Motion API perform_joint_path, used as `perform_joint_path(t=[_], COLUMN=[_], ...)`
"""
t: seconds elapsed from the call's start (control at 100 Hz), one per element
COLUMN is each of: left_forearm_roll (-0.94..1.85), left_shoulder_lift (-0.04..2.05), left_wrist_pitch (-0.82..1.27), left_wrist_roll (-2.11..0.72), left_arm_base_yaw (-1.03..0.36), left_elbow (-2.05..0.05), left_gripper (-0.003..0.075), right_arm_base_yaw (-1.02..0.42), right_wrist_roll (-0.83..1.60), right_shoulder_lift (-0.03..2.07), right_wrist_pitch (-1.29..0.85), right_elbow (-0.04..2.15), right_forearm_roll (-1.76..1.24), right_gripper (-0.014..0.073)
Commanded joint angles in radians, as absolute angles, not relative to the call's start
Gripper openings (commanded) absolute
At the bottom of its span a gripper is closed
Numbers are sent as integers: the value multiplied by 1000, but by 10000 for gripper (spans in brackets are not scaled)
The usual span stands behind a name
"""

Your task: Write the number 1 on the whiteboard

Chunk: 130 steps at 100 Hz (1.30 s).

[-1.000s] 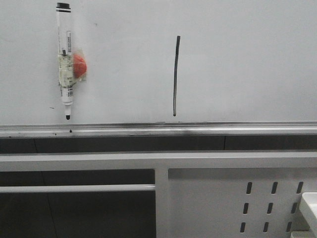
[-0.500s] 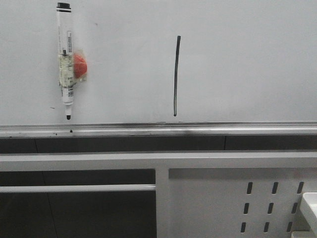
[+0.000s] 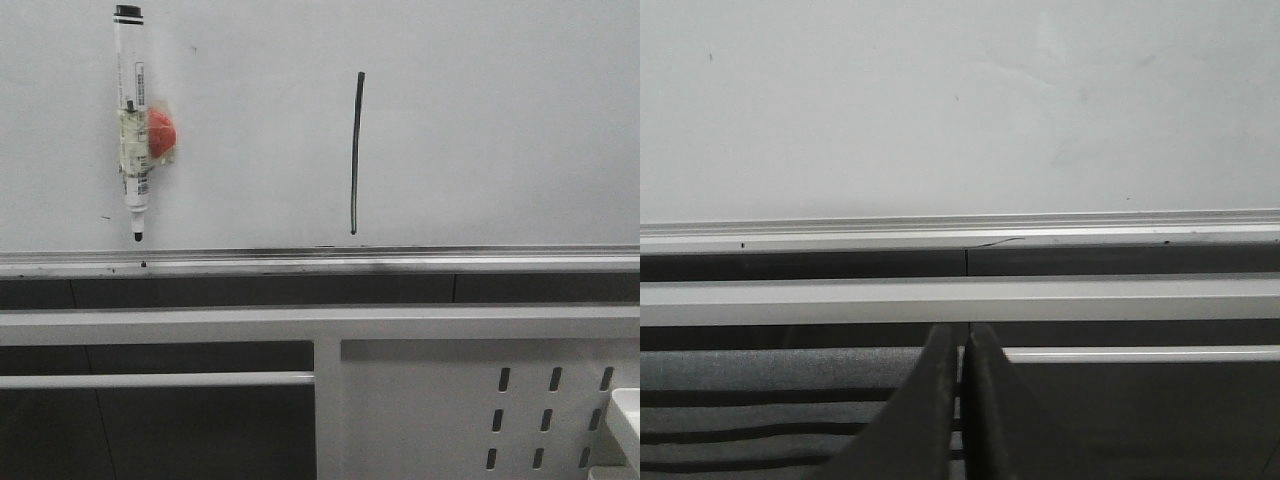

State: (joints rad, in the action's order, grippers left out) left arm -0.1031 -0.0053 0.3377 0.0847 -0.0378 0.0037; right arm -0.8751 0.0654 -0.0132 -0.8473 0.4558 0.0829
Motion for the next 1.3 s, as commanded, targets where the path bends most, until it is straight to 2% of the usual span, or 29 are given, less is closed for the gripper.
perform_joint_path(t=[0.0,0.09,0.19,0.28,0.49,0.62,0.76,1.09,1.21,1.29], left_forearm_roll=[-108,-108,-108,-108,-108,-108,-108,-108,-108,-108], left_shoulder_lift=[-28,-28,-28,-28,-28,-28,-28,-28,-28,-28], left_wrist_pitch=[288,288,288,288,288,288,288,288,288,288], left_wrist_roll=[94,94,94,94,94,94,94,94,94,94], left_arm_base_yaw=[-38,-38,-38,-38,-38,-38,-38,-38,-38,-38], left_elbow=[39,39,39,39,39,39,39,39,39,39], left_gripper=[-20,-20,-20,-20,-20,-20,-20,-20,-20,-20], right_arm_base_yaw=[-870,-870,-870,-870,-870,-822,-647,-38,120,170], right_wrist_roll=[66,66,66,66,66,66,66,55,55,55], right_shoulder_lift=[-23,-23,-23,-23,-23,-25,-29,-29,-29,-29], right_wrist_pitch=[-725,-567,-277,-135,50,-71,-107,-150,-174,-231], right_elbow=[477,443,347,233,-26,-20,-20,-20,-20,-20], right_forearm_roll=[40,-30,-30,-37,-42,-67,-54,-79,-79,-79], right_gripper=[-50,-50,-50,-50,-50,-50,-50,-50,-50,-50])
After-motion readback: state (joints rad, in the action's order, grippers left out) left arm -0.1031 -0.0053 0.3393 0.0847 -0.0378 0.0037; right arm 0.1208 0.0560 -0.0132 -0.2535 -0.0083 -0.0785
